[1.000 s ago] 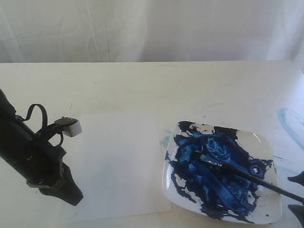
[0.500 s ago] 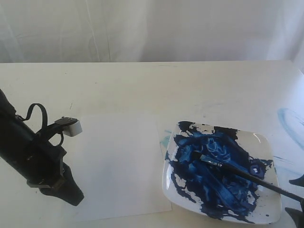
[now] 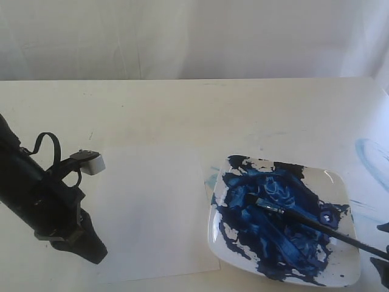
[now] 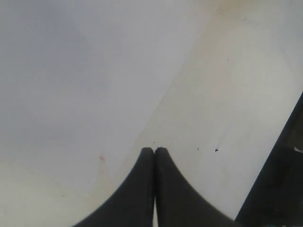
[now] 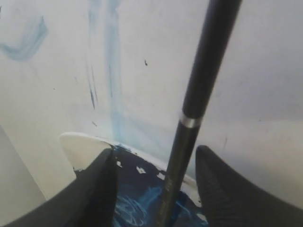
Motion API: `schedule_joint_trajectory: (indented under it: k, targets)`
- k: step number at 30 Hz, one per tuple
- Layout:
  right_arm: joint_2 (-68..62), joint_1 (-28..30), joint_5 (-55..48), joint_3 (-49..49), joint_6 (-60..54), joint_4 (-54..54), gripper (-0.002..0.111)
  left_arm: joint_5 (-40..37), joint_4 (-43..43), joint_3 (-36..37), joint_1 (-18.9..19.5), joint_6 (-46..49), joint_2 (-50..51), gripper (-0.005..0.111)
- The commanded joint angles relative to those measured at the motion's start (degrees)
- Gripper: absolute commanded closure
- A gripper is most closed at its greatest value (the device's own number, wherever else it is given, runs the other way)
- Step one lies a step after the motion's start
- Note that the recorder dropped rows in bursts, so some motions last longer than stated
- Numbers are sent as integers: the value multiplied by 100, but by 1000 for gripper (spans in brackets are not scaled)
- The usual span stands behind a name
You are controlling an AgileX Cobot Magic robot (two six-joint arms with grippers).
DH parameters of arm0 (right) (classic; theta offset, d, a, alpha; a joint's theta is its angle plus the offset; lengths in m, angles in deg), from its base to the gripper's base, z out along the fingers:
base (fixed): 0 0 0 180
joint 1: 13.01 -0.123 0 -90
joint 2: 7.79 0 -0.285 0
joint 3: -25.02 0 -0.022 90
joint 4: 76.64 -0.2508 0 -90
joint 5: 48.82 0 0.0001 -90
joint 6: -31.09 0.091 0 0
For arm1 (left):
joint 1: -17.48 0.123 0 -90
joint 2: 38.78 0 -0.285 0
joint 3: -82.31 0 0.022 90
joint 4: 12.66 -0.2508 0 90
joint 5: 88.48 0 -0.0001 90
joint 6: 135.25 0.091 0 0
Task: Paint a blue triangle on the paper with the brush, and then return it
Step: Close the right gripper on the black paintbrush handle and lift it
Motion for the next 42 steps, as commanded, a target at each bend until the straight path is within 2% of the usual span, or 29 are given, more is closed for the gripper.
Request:
schedule_joint_trajectory:
  k: [1,8,34,36,42]
  targets:
    - [-235,49,138,-18,9,17,64,-107,72,33,-20,2,-8,107]
    - [-437,49,631,-18,9,17,66,-71,72,33,-20,2,-8,107]
    - [-1186,49,1180,2,9,17,67,-5,72,33,-20,50,-8,107]
    - [-1186,49,1180,2,9,17,69,-5,72,33,-20,81,-8,107]
    - [-1189,49,1180,2,9,6,88,-5,72,33,-20,111,-8,107]
